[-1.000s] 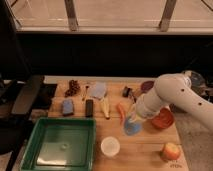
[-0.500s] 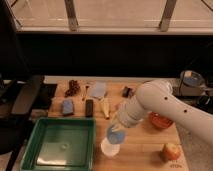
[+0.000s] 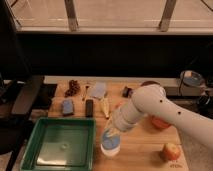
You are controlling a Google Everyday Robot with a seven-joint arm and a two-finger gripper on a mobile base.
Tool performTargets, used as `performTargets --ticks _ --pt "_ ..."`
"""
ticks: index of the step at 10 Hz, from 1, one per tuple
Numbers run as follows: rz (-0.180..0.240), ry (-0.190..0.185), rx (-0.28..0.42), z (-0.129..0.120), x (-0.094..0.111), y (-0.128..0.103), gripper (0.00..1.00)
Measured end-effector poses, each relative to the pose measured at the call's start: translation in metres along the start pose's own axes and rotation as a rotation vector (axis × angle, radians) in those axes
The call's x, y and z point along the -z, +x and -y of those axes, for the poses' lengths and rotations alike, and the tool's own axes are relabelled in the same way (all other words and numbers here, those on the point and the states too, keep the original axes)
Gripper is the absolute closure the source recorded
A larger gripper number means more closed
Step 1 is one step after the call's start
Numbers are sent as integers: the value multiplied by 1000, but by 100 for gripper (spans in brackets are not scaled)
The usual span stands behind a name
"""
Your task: Stack cups into tray
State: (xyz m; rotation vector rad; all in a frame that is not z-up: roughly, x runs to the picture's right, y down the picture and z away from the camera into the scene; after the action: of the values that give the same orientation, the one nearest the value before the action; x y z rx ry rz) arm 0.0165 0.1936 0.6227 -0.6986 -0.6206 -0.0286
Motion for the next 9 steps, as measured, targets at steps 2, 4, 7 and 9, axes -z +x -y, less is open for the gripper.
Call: performTargets --ticks 2,4,7,9 --pt "8 -6 -5 1 -8 5 39" --pt "4 -5 -14 3 -14 10 22" --pt "4 -7 -19 4 -16 13 20" --pt "4 -8 -18 4 -17 13 20"
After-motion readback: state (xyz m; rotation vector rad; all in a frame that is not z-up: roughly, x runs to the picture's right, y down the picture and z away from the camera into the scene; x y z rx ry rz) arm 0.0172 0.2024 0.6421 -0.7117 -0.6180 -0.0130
